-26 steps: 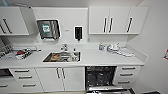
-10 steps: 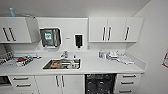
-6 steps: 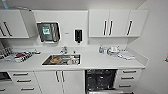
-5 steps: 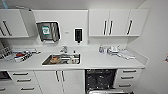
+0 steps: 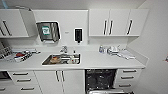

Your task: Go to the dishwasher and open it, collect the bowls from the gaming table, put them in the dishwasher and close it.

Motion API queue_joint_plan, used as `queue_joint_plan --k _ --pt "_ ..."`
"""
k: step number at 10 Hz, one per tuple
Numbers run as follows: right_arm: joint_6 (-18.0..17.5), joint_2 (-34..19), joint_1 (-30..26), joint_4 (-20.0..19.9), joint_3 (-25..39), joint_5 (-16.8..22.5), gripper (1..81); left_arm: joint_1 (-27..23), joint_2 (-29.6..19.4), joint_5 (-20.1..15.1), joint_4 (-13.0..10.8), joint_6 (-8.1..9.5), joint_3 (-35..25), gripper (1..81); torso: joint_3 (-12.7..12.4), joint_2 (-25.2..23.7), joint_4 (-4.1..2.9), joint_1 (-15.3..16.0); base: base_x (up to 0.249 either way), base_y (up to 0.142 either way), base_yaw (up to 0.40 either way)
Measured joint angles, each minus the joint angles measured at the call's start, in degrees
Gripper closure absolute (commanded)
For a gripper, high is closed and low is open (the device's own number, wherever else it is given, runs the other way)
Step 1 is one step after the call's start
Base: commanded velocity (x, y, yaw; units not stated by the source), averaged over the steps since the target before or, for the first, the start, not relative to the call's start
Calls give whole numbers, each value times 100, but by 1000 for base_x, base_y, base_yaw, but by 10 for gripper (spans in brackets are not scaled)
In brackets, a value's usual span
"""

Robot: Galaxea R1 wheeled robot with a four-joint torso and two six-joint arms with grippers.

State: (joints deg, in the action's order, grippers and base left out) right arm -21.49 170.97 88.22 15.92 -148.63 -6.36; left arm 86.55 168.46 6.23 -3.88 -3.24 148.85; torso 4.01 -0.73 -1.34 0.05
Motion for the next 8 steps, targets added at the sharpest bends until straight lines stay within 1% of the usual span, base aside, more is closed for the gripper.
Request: queue_joint_plan --k 1,3,8 --pt "0 119 1 1 -267 2 10 -1 108 0 2 5 167 10 0 0 0 0 0 0 0" --pt "0 334 0 1 -694 4 10 -1 202 0 2 11 206 10 0 0 0 0 0 0 0" --pt "2 425 -16 1 -766 15 10 0 180 -1 2 20 232 10 0 0 0 0 0 0 0"
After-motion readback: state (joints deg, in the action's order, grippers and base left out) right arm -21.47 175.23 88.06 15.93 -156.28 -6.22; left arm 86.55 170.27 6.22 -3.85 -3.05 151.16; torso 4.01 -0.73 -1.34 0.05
